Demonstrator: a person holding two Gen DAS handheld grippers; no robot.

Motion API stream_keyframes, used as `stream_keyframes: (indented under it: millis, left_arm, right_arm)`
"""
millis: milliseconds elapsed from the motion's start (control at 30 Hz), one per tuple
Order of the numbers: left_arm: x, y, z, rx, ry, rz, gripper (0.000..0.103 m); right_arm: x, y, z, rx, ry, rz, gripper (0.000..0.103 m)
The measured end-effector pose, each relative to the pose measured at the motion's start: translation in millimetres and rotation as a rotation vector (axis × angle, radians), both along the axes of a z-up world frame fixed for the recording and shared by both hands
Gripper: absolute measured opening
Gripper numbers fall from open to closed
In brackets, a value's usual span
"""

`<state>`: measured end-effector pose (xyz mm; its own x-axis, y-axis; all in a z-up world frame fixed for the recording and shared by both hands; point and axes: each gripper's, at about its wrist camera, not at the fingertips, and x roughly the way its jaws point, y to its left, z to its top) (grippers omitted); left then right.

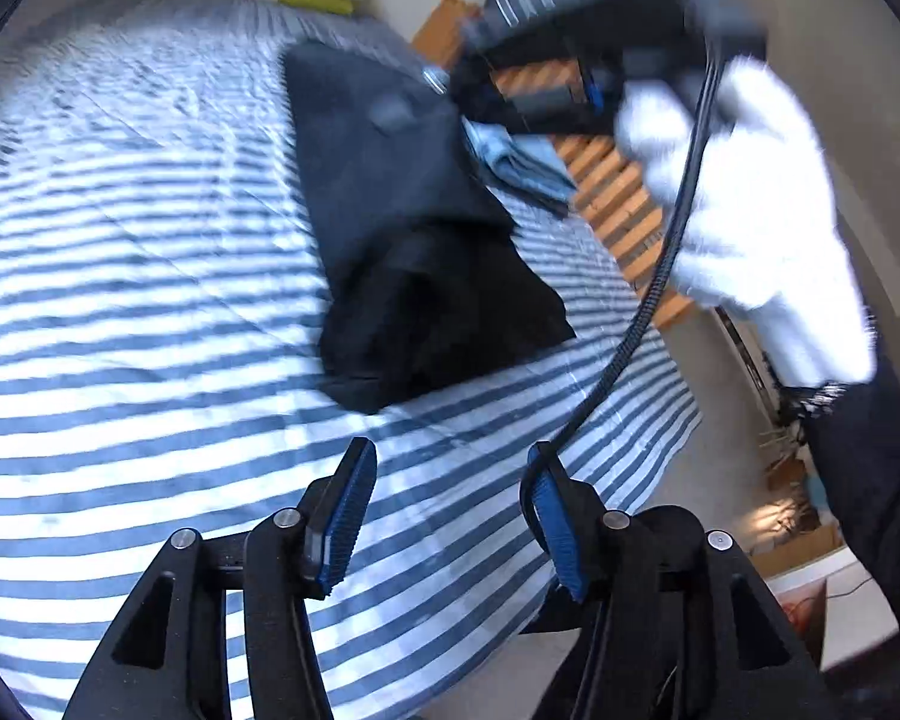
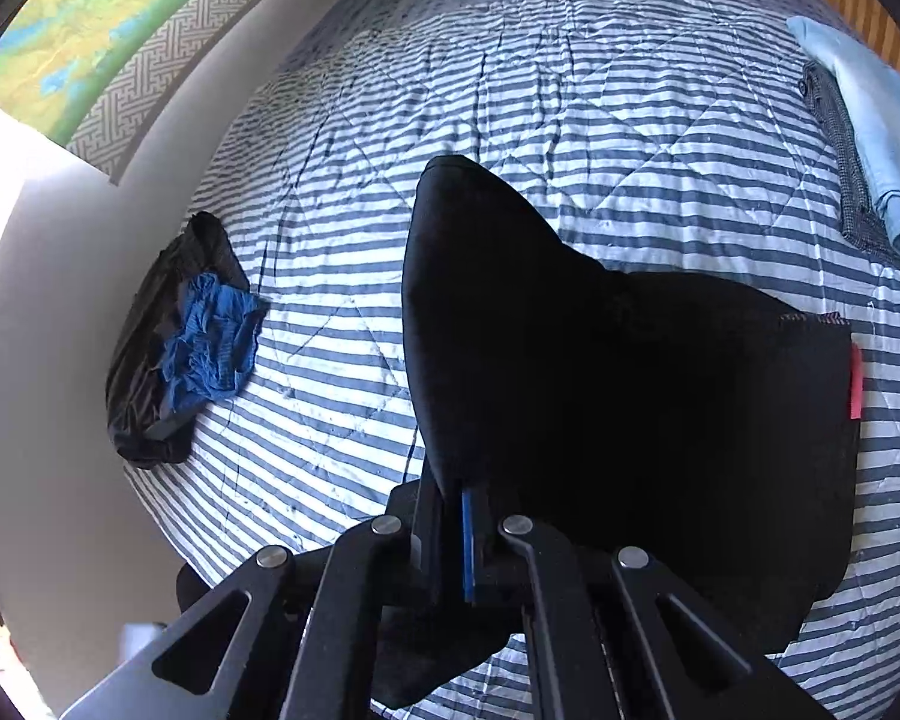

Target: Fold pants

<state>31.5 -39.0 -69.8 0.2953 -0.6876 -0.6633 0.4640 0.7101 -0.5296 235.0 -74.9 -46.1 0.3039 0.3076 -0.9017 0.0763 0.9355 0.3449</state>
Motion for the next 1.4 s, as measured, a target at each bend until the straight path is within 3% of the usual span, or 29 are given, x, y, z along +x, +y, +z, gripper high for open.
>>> stream_keyframes:
  millis: [133, 200, 300, 433, 533, 633, 733, 833, 1000, 1267, 1400]
  left_arm:
    - [27.9, 32.4, -7.9, 0.069, -0.022, 0.077, 0.06]
    - [45.3, 28.2, -10.3, 0.101, -0.017, 0.073, 0.061]
    - [53.9, 14.6, -7.3, 0.071, 0.038, 0.015, 0.061]
    - [28.8, 0.7, 11.2, 0.097, -0.029, -0.075, 0.065]
    - [26.4, 1.4, 14.7, 0.133, -0.064, -0.076, 0.066]
    - [32.1, 11.0, 11.7, 0.242, -0.119, -0.014, 0.065]
    - [42.2, 13.2, 3.8, 0.285, -0.131, 0.01, 0.065]
    - [53.7, 13.7, -3.6, 0.276, -0.131, 0.019, 0.065]
    - [82.4, -2.1, -14.5, 0.176, -0.069, 0.017, 0.064]
    - [102.6, -68.7, -15.3, 0.016, -0.058, -0.069, 0.064]
    - [102.4, -121.3, -26.7, 0.003, -0.057, -0.164, 0.064]
  right_arm:
    - [-3.7, -10.5, -3.6, 0.021, -0.006, -0.017, 0.004]
    - [-5.5, -13.0, -5.4, 0.031, -0.006, -0.023, 0.004]
    - [-8.7, -19.2, -4.4, 0.049, -0.01, -0.037, 0.004]
    - [-8.1, -32.2, -1.7, 0.061, -0.017, -0.058, 0.004]
    - [-7.0, -42.3, -3.1, 0.065, -0.012, -0.074, 0.004]
    - [-8.7, -48.6, -3.7, 0.07, -0.01, -0.086, 0.004]
    - [-12.7, -52.6, -0.5, 0.077, -0.015, -0.096, 0.004]
    - [-19.7, -55.0, 7.1, 0.071, -0.026, -0.096, 0.004]
    - [-33.2, -70.9, 17.7, 0.086, -0.046, -0.116, 0.004]
    - [-56.7, -117.0, 19.2, 0.118, -0.065, -0.179, 0.004]
    - [-69.2, -151.3, 13.4, 0.119, -0.069, -0.219, 0.004]
